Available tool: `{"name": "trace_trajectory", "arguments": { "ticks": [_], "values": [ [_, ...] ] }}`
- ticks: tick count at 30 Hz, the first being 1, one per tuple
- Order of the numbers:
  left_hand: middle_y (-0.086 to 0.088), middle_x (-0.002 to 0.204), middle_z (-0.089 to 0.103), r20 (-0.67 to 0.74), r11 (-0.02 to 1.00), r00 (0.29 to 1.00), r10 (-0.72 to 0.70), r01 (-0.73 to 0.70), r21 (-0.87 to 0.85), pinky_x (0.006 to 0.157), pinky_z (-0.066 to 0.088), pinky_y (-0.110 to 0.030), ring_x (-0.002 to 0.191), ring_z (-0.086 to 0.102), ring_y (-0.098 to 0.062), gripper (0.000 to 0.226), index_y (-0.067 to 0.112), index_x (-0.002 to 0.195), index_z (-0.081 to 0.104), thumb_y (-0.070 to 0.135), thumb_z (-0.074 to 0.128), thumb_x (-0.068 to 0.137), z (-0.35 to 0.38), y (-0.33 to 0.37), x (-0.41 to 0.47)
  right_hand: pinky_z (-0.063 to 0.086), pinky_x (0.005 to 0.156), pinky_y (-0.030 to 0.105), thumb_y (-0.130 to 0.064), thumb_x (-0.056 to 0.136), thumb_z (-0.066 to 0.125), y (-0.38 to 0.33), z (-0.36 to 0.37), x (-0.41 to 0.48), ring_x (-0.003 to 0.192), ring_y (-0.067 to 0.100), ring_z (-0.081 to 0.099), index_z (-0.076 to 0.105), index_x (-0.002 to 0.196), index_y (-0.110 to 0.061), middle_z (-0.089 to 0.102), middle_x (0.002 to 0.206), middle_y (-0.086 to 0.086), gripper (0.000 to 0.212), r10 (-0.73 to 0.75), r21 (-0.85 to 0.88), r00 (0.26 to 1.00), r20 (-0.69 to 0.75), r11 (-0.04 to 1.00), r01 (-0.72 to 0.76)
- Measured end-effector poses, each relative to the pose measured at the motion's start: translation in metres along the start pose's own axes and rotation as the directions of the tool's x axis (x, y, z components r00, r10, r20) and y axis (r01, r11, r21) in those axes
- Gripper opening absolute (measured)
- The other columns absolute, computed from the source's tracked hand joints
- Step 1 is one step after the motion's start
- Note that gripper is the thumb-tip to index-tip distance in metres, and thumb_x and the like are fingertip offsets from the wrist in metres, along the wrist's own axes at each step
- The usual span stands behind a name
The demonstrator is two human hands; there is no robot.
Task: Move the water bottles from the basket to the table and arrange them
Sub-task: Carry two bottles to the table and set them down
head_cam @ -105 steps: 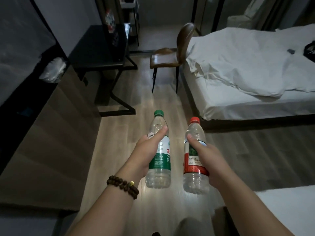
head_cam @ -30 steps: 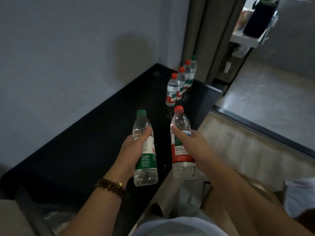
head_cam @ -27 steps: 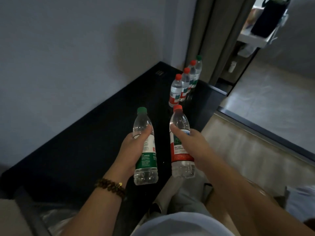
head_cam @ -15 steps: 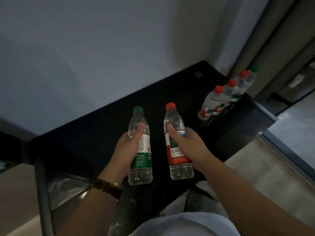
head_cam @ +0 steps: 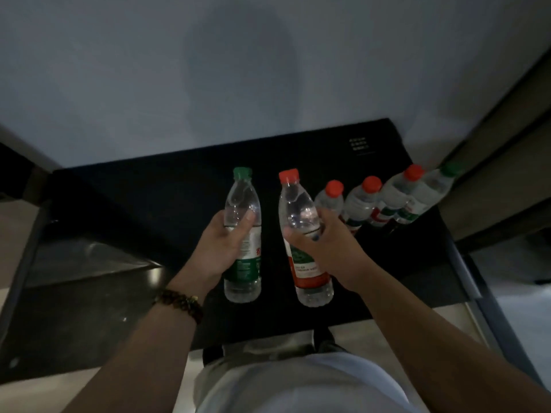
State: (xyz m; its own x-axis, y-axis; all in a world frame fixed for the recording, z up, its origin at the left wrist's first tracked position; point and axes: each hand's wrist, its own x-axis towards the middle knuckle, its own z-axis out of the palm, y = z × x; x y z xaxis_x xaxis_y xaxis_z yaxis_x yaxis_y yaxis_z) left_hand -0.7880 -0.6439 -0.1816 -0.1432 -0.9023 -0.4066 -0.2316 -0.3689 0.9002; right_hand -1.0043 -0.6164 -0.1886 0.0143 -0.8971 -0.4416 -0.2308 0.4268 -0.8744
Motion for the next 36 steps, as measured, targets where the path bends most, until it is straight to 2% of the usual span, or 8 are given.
{"name": "trace_trajectory", "arguments": {
  "ticks": [6, 9, 13, 19, 23, 27, 31, 36],
  "values": [
    [-0.017, 0.104, 0.07, 0.114, 0.983, 0.989, 0.093, -0.109, 0.147, 0.082, 0.061, -0.04, 0.096, 0.072, -0.029, 0.037, 0.004, 0.111, 0.063, 0.031, 0.078, 0.091, 0.062, 0.009, 0.002, 0.057, 0.086, 0.028, -0.04, 0.07, 0.093, 0.03, -0.083, -0.015, 0.098, -0.002, 0.07, 0.054, 0.123, -0.034, 0.072, 0.111, -0.014, 0.066, -0.056, -0.1, 0.998, 0.009, 0.993, 0.057],
    [-0.006, 0.106, 0.071, 0.129, 0.984, 0.988, 0.079, -0.098, 0.152, 0.076, 0.06, -0.024, 0.095, 0.072, -0.014, 0.033, 0.011, 0.113, 0.061, 0.01, 0.081, 0.087, 0.088, 0.009, 0.002, 0.057, 0.086, 0.029, -0.035, 0.069, 0.094, 0.046, -0.114, -0.013, 0.104, 0.003, 0.068, 0.049, 0.129, -0.032, 0.067, 0.116, -0.013, 0.075, -0.069, -0.194, 0.998, 0.015, 0.978, 0.07],
    [0.01, 0.12, 0.069, 0.151, 0.942, 0.988, -0.022, -0.03, 0.335, 0.093, 0.057, -0.029, 0.111, 0.068, -0.007, 0.068, 0.031, 0.134, 0.051, 0.024, 0.09, 0.078, 0.107, -0.003, 0.009, 0.055, 0.089, 0.03, -0.029, 0.072, 0.093, 0.063, -0.135, -0.011, 0.108, 0.003, 0.064, 0.046, 0.133, -0.031, 0.064, 0.12, -0.014, 0.077, -0.099, -0.293, 0.995, 0.035, 0.95, 0.105],
    [0.016, 0.119, 0.067, 0.105, 0.901, 0.994, 0.012, -0.056, 0.431, 0.092, 0.049, -0.017, 0.107, 0.062, 0.005, 0.069, 0.035, 0.132, 0.052, 0.023, 0.091, 0.076, 0.121, -0.02, 0.013, 0.052, 0.089, 0.027, -0.033, 0.071, 0.092, 0.077, -0.138, -0.007, 0.106, 0.0, 0.062, 0.048, 0.126, -0.035, 0.063, 0.114, -0.019, 0.07, -0.146, -0.37, 0.988, 0.041, 0.917, 0.15],
    [0.017, 0.118, 0.064, 0.046, 0.889, 0.999, -0.002, -0.019, 0.457, 0.095, 0.047, -0.024, 0.108, 0.061, 0.001, 0.072, 0.033, 0.133, 0.051, 0.023, 0.091, 0.075, 0.12, -0.021, 0.02, 0.044, 0.08, 0.018, -0.027, 0.077, 0.089, 0.076, -0.13, -0.004, 0.098, -0.006, 0.057, 0.042, 0.126, -0.04, 0.06, 0.108, -0.023, 0.069, -0.122, -0.389, 0.989, 0.078, 0.91, 0.143],
    [0.015, 0.118, 0.064, 0.015, 0.887, 1.0, -0.001, -0.006, 0.462, 0.103, 0.048, -0.033, 0.112, 0.062, -0.008, 0.068, 0.034, 0.128, 0.051, 0.02, 0.091, 0.075, 0.115, -0.022, 0.024, 0.052, 0.091, 0.03, -0.024, 0.076, 0.088, 0.077, -0.123, 0.001, 0.107, 0.011, 0.064, 0.046, 0.134, -0.028, 0.063, 0.114, -0.013, 0.072, -0.078, -0.392, 0.996, 0.048, 0.915, 0.09],
    [0.013, 0.119, 0.066, -0.006, 0.878, 1.0, -0.012, 0.013, 0.478, 0.105, 0.05, -0.038, 0.114, 0.063, -0.01, 0.066, 0.029, 0.13, 0.055, 0.022, 0.091, 0.075, 0.113, -0.027, 0.029, 0.054, 0.09, 0.038, -0.012, 0.082, 0.083, 0.075, -0.121, 0.003, 0.1, 0.025, 0.067, 0.06, 0.117, -0.012, 0.069, 0.105, 0.005, 0.042, -0.07, -0.437, 0.997, 0.04, 0.896, 0.08],
    [0.016, 0.117, 0.063, -0.005, 0.886, 0.999, -0.048, 0.045, 0.461, 0.106, 0.049, -0.036, 0.114, 0.061, -0.008, 0.07, 0.029, 0.134, 0.052, 0.02, 0.09, 0.076, 0.118, -0.029, 0.029, 0.056, 0.092, 0.045, -0.023, 0.078, 0.082, 0.073, -0.118, 0.012, 0.095, 0.015, 0.067, 0.059, 0.109, -0.023, 0.07, 0.1, -0.002, 0.038, -0.086, -0.475, 0.994, 0.066, 0.873, 0.107]
  ]
}}
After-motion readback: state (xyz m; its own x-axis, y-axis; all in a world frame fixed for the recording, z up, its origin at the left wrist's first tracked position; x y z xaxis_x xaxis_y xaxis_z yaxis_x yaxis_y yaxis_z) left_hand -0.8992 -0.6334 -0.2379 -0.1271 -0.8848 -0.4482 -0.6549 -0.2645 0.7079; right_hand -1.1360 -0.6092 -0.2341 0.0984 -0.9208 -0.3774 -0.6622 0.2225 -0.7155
